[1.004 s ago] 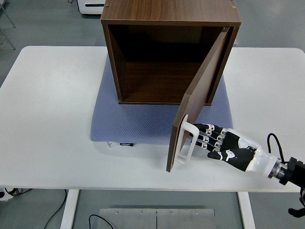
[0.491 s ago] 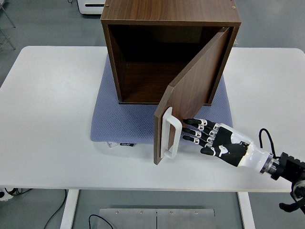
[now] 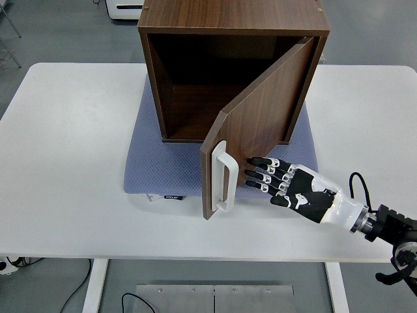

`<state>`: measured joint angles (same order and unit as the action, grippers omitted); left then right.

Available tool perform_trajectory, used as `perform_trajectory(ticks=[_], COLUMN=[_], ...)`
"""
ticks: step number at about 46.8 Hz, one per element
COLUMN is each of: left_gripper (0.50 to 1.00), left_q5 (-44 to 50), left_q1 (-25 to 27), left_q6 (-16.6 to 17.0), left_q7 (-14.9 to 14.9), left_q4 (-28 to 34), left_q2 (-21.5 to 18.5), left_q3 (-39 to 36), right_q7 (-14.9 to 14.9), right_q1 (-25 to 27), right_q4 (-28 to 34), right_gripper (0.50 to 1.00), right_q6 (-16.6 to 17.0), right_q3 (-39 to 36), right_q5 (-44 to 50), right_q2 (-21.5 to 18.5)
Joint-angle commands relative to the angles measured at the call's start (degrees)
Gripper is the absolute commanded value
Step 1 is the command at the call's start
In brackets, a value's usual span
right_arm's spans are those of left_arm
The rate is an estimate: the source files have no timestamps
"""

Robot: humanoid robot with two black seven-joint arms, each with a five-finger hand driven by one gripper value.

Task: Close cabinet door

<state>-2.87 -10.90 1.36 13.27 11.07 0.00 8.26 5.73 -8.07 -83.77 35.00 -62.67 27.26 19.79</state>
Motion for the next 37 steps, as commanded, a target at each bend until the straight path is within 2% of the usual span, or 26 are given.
perform_trajectory(ticks=[1,32,37], left_gripper=[1.0,1.0,1.0], left_q5=[0.06,-0.03,0.06], left_q1=[0.0,0.0,0.0], left_q6=[0.05,-0.04,0.05], left_q7=[0.0,0.0,0.0], left_q4=[0.0,0.0,0.0], left_q2=[0.0,0.0,0.0], left_q3=[0.0,0.0,0.0], right_q7=[-0.02,-0.72,-1.6], right_q1=[-0.46,-3.27,-3.53], right_q4=[0.1,2.82,3.0], right_gripper=[1.0,1.0,1.0], right_q6=[0.0,0.0,0.0], right_q3=[-0.08,-0.17,-0.17], right_q5=[-0.1,-0.28,-0.28], right_q2=[-0.27,-4.85,-5.28])
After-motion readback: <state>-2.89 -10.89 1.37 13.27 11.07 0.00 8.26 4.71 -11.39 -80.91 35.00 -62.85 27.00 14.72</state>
